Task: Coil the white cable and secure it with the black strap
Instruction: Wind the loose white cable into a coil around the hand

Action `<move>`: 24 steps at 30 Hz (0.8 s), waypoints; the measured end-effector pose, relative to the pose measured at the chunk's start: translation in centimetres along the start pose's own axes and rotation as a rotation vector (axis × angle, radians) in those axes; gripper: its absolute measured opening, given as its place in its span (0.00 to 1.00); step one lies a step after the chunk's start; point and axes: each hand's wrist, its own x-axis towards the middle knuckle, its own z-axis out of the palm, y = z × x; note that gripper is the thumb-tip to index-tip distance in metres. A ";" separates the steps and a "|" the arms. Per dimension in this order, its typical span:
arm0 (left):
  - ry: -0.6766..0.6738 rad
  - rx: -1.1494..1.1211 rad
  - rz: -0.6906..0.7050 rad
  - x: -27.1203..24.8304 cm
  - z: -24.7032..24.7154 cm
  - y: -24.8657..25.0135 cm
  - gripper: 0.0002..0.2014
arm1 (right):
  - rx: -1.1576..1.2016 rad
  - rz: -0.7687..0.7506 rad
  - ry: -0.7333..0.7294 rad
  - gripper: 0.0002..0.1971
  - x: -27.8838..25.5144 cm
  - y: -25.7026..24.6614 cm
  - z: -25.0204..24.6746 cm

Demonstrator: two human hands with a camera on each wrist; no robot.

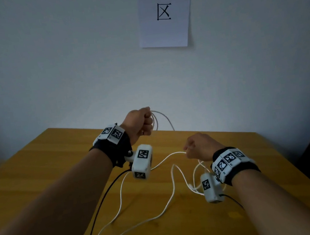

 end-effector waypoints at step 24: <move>-0.275 -0.265 -0.054 -0.9 3.0 -0.1 0.14 | 0.144 -0.229 0.108 0.22 -0.4 -5.4 0.5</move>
